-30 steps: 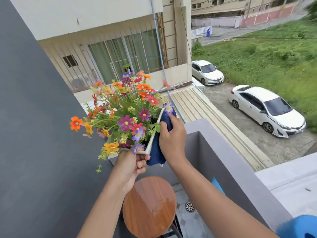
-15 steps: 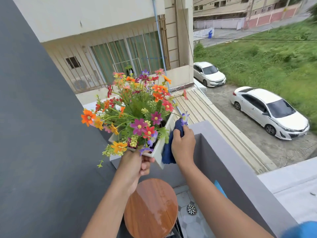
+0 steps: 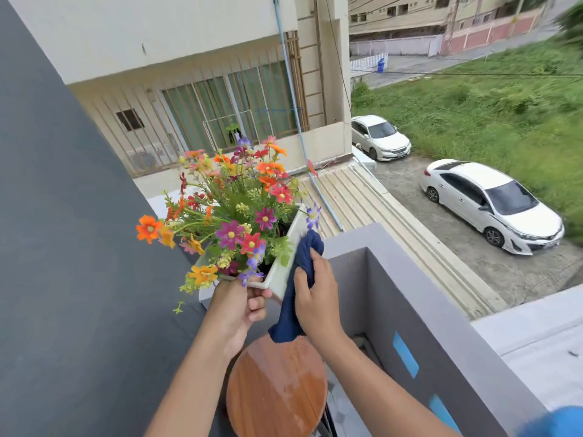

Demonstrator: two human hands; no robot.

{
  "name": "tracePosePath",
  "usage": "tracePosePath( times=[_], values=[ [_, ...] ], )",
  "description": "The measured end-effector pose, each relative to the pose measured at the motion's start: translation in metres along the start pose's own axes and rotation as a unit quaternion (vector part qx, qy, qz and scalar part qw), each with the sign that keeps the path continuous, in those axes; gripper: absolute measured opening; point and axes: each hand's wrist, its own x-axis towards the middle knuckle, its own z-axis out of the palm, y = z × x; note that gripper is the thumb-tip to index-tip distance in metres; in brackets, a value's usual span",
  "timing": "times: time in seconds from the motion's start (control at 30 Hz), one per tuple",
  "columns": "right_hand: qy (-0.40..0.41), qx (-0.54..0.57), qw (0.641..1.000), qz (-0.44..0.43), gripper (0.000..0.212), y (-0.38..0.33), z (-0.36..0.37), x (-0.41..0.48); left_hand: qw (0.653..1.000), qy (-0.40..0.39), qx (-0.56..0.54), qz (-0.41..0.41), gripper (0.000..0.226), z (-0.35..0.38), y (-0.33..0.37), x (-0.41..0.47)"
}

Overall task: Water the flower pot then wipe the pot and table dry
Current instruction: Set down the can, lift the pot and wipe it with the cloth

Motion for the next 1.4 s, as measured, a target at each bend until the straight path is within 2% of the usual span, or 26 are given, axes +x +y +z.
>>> tracePosePath(
  times=[0.13,0.23,0.33,0.4,0.47,0.53,0.67,0.73,0.87,0.97,1.03,1.1,1.17,1.23,1.3,1.4],
  values=[
    [0.012,-0.008,1.0,0.022,0.027,-0.002,-0.006,0.021,1.0,-0.006,-0.017,-0.012,0.027,-0.01,0.002,0.004],
    [0.028,-0.014,0.999,0.04,0.025,-0.014,-0.021,0.049,1.0,-0.014,0.019,0.001,0.027,-0.02,0.01,0.003],
    [-0.052,0.038,0.993,0.102,0.016,-0.032,-0.04,0.079,0.996,-0.018,0.084,0.013,0.028,-0.034,0.017,0.001],
    [-0.126,0.086,0.974,0.17,0.02,-0.046,-0.051,0.088,0.994,-0.02,0.11,0.011,0.031,-0.044,0.023,0.003],
    [-0.188,0.075,0.961,0.189,0.032,-0.057,-0.059,0.09,0.991,-0.017,0.131,0.005,0.035,-0.052,0.028,0.005],
    [-0.208,0.055,0.955,0.204,0.034,-0.065,-0.062,0.089,0.988,-0.024,0.15,-0.001,0.039,-0.056,0.032,0.006],
    [-0.248,0.07,0.938,0.231,0.021,-0.053,-0.062,0.091,0.983,-0.035,0.18,-0.005,0.039,-0.057,0.034,0.007],
    [-0.267,0.033,0.935,0.229,0.031,-0.048,-0.062,0.09,0.98,-0.031,0.194,-0.004,0.039,-0.059,0.032,0.009],
    [-0.182,0.025,0.954,0.237,0.03,-0.048,-0.054,0.077,0.978,-0.019,0.209,0.004,0.041,-0.06,0.026,0.017],
    [-0.088,0.045,0.967,0.236,0.031,-0.04,-0.042,0.069,0.975,0.0,0.218,0.032,0.033,-0.053,0.028,0.024],
    [-0.039,0.069,0.963,0.258,0.037,-0.036,-0.035,0.064,0.979,0.044,0.188,0.071,0.03,-0.051,0.031,0.028],
    [0.0,0.096,0.957,0.272,0.028,-0.03,-0.027,0.058,0.977,0.103,0.155,0.107,0.025,-0.049,0.029,0.029],
    [0.034,0.095,0.958,0.267,0.038,-0.03,-0.02,0.05,0.969,0.135,0.178,0.105,0.024,-0.045,0.017,0.025],
    [0.058,0.086,0.962,0.252,0.049,-0.027,-0.015,0.045,0.966,0.108,0.229,0.054,0.028,-0.034,0.0,0.017],
    [0.068,0.082,0.963,0.248,0.047,-0.028,-0.011,0.04,0.958,0.049,0.282,0.001,0.025,-0.02,-0.013,0.01],
    [0.053,0.064,0.977,0.196,0.043,-0.036,-0.004,0.029,0.966,0.024,0.258,-0.009,0.024,-0.003,-0.02,0.008]
  ],
)
